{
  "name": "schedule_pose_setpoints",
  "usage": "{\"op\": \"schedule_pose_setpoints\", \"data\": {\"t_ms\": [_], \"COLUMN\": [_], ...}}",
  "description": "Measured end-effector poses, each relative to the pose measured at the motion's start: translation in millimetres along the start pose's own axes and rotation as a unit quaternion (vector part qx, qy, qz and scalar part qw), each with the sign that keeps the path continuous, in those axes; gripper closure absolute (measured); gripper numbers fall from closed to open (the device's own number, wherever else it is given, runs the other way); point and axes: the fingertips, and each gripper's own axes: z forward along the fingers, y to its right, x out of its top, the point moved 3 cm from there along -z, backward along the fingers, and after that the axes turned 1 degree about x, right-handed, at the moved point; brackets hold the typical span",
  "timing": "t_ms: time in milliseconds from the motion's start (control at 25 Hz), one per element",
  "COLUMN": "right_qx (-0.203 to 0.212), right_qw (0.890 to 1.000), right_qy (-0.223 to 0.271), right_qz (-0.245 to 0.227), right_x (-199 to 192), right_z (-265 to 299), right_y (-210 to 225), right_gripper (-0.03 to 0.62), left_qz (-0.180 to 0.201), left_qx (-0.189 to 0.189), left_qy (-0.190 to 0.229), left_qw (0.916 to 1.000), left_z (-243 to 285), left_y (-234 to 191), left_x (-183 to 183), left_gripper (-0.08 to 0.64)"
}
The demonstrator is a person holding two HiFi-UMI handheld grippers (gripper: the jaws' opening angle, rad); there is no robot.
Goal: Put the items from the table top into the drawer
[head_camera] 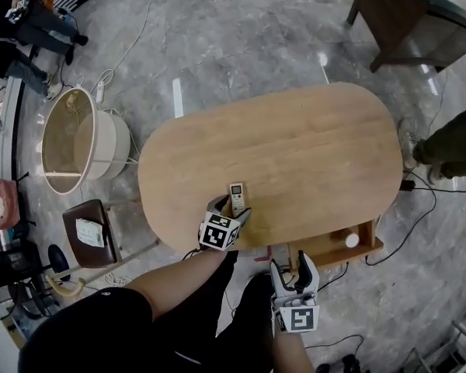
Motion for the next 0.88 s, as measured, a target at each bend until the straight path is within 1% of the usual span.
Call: {"op": "schedule_pose_setpoints", "data": {"t_ms": [160,280,400,480,640,680,800,880], "right_qx": [0.002,-0.003,-0.010,-0.022,-0.035,-0.038,-0.047,-0.053], "right_qw": [1.000,1.000,1.000,1.000,0.999,0.999,0.999,0.998], "right_qy": [0.026,0.020,0.023,0.005,0.003,0.004,0.011,0.016], "right_qz": [0.002,0.004,0.006,0.007,0.011,0.013,0.019,0.022], "right_x": [2,0,-1,-10,-15,-16,-18,-19], "right_z": [-7,-16,-23,-32,-45,-48,-57,-62], "right_y": [1,5,11,16,22,25,34,38], "right_gripper": [0.298,0.299,0.298,0.298,0.299,0.299,0.299,0.299], "left_qz": [-0.015,-0.020,-0.016,-0.010,-0.002,-0.002,0.000,0.010], "left_qx": [0.020,0.030,0.039,0.042,0.053,0.057,0.059,0.057], "left_qy": [-0.011,-0.019,-0.021,-0.024,-0.028,-0.027,-0.028,-0.028], "left_qw": [0.9996,0.9992,0.9989,0.9988,0.9982,0.9980,0.9979,0.9979], "left_z": [3,7,8,9,10,11,11,11], "left_y": [-8,-8,-6,-4,-4,-5,-6,-5], "left_x": [-3,-7,-6,-6,-5,-5,-5,-5], "left_gripper": [0.238,0.238,0.238,0.239,0.289,0.337,0.345,0.348]}}
